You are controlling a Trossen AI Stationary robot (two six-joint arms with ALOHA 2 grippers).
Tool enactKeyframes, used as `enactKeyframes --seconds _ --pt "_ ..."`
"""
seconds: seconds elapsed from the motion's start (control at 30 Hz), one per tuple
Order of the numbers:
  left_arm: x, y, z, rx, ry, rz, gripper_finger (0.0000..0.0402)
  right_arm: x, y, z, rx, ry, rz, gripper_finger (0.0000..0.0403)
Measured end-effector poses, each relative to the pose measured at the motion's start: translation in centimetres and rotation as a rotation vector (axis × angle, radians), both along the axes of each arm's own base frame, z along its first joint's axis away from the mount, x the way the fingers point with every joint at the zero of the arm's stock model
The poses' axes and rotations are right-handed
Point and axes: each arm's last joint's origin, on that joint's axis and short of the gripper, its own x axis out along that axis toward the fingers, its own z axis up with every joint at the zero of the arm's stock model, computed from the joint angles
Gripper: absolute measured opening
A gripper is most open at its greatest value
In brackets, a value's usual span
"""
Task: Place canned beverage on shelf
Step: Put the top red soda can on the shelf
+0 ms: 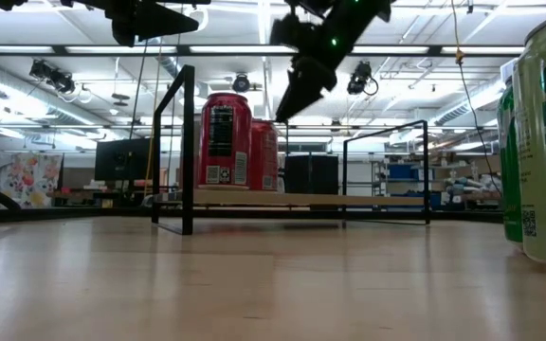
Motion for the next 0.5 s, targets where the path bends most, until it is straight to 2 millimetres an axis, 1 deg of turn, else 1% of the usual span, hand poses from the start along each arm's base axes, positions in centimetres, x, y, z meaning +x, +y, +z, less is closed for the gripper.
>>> enactKeyframes --seconds 0.13,0.23,0.3,0.37,0.5 --pt "0.0 0.0 0.0 0.000 0.000 0.000 0.0336 0.3 -0.6 1.5 0.004 -0.046 0.005 0.0292" --pt "0.0 0.0 0.0 0.000 0.000 0.000 0.0336 0.8 -0.7 2.2 0.000 -0.097 0.061 0.0292" --pt "0.0 0.0 0.0 0.000 0.000 0.000 0.0336 1.2 -1.0 2.0 0.048 -0.127 0.105 0.0292" --pt "0.0 0.0 0.0 0.000 0.000 0.000 0.0336 1.4 -1.7 1.3 0.090 -0.117 0.101 0.0291" --pt "0.0 0.0 0.0 0.000 -0.001 0.000 0.0336 1.8 -2.9 0.1 0.070 -0.087 0.069 0.0291"
